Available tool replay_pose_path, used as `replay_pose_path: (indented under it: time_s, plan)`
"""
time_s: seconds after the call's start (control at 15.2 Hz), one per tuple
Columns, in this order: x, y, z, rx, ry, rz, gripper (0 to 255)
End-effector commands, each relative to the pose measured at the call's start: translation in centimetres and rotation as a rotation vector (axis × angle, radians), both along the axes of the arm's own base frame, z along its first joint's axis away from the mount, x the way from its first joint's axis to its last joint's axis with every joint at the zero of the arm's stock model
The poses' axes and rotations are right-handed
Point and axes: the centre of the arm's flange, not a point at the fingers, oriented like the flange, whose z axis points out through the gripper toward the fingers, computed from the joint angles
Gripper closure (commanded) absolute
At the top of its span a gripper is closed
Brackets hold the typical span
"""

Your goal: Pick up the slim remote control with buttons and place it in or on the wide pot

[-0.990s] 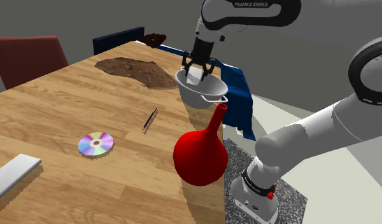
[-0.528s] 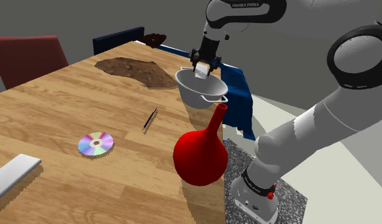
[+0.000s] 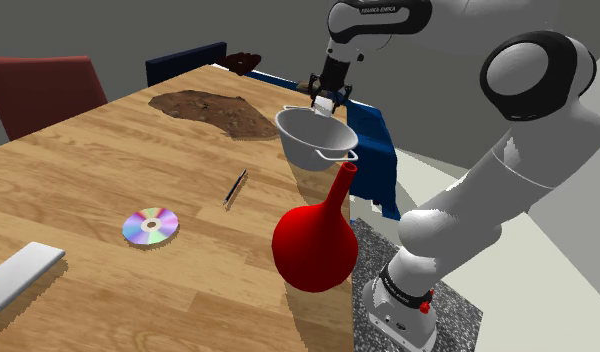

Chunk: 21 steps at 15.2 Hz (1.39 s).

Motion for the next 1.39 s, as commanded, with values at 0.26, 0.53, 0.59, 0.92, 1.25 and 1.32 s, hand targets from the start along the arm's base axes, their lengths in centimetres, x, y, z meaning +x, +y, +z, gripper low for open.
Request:
replay_pose_path:
  time_s: [0.26,0.53,0.59,0.92,1.25,1.32]
  plan:
    - [0.0,-0.4,-3.1,-0.001,-0.001,0.001,255]
    - [0.0,-0.4,-5.2,-0.001,-0.001,0.001,255]
    - [0.0,-0.4,-5.7,-0.001,-0.001,0.001,255]
    - [0.0,-0.4,-6.6,-0.001,-0.001,0.001,255]
    - [0.0,-0.4,-6.6,-0.001,-0.001,0.001,0]
    - [0.0,-0.4,-6.6,-0.001,-0.001,0.001,0]
